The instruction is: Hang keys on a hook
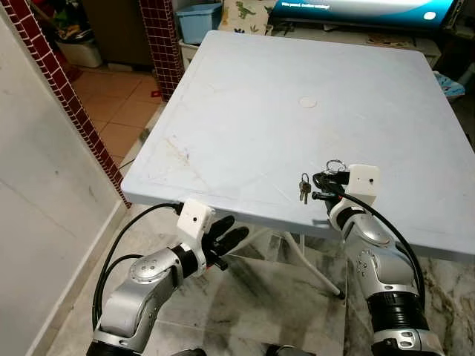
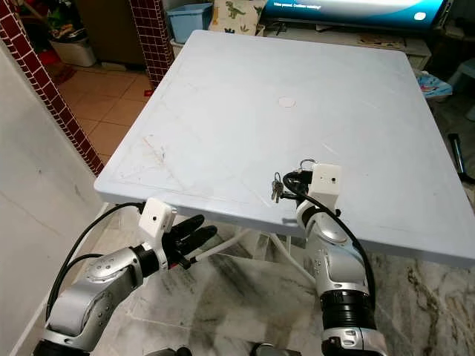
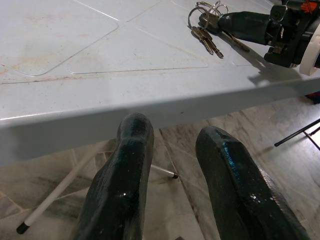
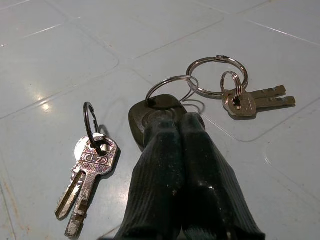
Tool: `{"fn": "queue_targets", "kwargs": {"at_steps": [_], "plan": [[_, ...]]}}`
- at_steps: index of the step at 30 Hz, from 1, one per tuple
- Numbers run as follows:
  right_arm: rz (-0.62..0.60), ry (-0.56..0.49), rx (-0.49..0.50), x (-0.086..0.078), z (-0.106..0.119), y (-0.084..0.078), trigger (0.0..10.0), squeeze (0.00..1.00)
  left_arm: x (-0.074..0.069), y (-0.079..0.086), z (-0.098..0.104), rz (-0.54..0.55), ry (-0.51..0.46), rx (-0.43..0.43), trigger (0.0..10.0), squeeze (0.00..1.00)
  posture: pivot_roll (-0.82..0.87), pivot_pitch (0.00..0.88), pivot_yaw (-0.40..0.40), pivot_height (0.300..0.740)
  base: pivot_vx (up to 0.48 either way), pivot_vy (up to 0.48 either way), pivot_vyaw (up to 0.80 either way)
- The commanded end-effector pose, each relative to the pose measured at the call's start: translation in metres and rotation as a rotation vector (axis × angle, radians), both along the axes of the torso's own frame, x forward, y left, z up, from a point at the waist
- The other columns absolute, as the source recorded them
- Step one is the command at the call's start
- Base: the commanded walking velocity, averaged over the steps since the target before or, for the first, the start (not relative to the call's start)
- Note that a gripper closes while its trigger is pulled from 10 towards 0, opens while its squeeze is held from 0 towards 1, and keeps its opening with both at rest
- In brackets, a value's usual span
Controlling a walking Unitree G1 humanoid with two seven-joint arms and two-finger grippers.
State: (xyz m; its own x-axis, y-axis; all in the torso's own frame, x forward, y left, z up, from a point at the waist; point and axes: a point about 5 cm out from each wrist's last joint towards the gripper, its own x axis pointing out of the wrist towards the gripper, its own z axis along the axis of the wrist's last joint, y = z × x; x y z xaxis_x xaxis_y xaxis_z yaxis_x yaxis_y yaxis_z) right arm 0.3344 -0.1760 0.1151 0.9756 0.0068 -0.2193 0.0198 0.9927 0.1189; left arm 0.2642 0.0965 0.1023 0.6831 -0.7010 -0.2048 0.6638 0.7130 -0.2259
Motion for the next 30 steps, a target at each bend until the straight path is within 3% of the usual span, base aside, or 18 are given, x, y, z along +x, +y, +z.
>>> {"fn": "queue_targets", "kwargs": {"at_steps": [1, 5, 6, 9, 19, 24, 25, 26, 27, 30], "plan": [[-0.037, 0.131, 0.011, -0.011, -0.026, -0.007, 0.0, 0.00, -0.001, -0.001, -0.001, -0.006, 0.001, 0.009, 10.0, 0.00, -0.09, 0.149, 0.001, 0.740, 0.000, 0.000, 0.00], [-0.034, 0.060, -0.074, -0.008, -0.016, -0.007, 0.0, 0.00, -0.001, -0.001, -0.001, -0.005, 0.002, 0.010, 10.0, 0.00, -0.09, 0.147, 0.001, 0.740, 0.000, 0.000, 0.00], [-0.027, -0.018, -0.152, -0.006, -0.004, -0.007, 0.0, 0.00, -0.001, -0.001, -0.002, -0.006, 0.001, 0.011, 10.0, 0.00, -0.09, 0.144, 0.000, 0.740, 0.000, 0.000, 0.00], [-0.013, -0.121, -0.210, -0.002, 0.014, -0.003, 0.0, 0.00, -0.001, 0.000, -0.002, -0.006, 0.002, 0.012, 10.0, 0.00, -0.09, 0.143, 0.001, 0.740, 0.000, 0.000, 0.00], [-0.002, -0.215, -0.253, -0.001, 0.029, 0.004, 0.0, 0.00, -0.001, -0.001, -0.003, -0.013, 0.002, 0.017, 10.0, 0.00, -0.09, 0.136, 0.005, 0.740, 0.000, 0.000, 0.00], [0.013, -0.179, -0.256, -0.003, 0.023, 0.005, 0.0, 0.00, 0.000, -0.001, -0.002, -0.011, 0.002, 0.015, 10.0, 0.00, -0.09, 0.142, 0.001, 0.740, 0.000, 0.000, 0.00], [0.007, -0.153, -0.226, -0.005, 0.019, 0.005, 4.8, 1.00, 0.000, -0.001, -0.002, -0.009, 0.003, 0.014, 10.0, 0.00, -0.09, 0.143, 0.000, 0.740, 0.000, 0.000, 0.00], [0.007, -0.153, -0.226, -0.005, 0.019, 0.005, 4.8, 1.00, 0.000, -0.001, -0.002, -0.009, 0.003, 0.014, 10.0, 0.00, -0.09, 0.143, 0.000, 0.740, 0.000, 0.000, 0.00], [-0.001, -0.142, -0.203, -0.005, 0.017, 0.003, 10.0, 1.00, 0.000, -0.001, -0.002, -0.008, 0.002, 0.014, 10.0, 0.00, -0.09, 0.144, 0.000, 0.740, 0.000, 0.000, 0.00], [-0.004, -0.113, -0.202, -0.004, 0.014, 0.000, 10.0, 1.00, 0.000, -0.001, -0.002, -0.007, 0.003, 0.013, 10.0, 0.00, -0.09, 0.144, 0.000, 0.740, 0.000, 0.000, 0.00]]}}
